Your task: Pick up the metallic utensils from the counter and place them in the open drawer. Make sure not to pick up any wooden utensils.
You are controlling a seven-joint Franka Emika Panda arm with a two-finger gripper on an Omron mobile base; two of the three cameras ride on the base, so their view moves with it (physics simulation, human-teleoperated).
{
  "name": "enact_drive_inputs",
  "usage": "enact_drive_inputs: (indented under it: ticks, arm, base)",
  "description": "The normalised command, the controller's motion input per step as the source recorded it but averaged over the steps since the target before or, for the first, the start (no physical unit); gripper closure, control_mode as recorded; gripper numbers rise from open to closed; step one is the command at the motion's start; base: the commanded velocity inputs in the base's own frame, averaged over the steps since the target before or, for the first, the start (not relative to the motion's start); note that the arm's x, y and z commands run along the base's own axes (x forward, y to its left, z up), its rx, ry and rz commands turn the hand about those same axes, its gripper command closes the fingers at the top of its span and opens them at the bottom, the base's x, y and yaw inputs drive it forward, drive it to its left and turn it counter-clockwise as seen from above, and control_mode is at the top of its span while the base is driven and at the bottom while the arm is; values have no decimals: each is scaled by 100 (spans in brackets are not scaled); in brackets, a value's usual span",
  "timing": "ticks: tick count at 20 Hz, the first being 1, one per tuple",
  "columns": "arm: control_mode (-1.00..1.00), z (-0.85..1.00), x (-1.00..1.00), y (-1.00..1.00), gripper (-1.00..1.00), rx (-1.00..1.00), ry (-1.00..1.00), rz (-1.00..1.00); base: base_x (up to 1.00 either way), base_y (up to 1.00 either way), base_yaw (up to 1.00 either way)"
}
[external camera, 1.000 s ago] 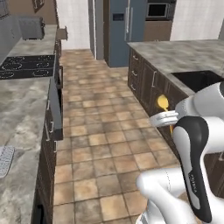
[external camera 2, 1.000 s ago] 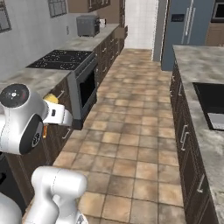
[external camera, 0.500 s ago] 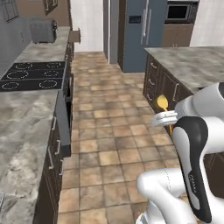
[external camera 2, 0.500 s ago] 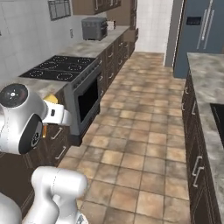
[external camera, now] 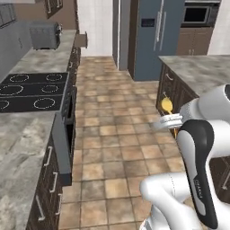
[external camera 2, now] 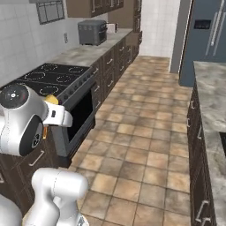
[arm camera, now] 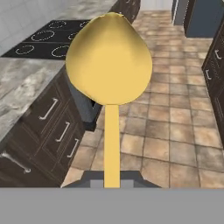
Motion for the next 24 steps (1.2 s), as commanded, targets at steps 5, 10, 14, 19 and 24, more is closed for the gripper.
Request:
enact_drive_inputs:
  ticks: [5,10,14,19,24]
  arm:
    - [100,0,0,0,100,0,0,0]
    - [100,0,0,0,100,0,0,0]
    - [100,0,0,0,100,0,0,0]
    - [100,0,0,0,100,0,0,0]
    - [100,0,0,0,100,0,0,0]
  base:
    - [100,0,4]
    - [99,-8,1]
    - [95,-50,0]
    - [100,-44,0]
    - [100,-14,0]
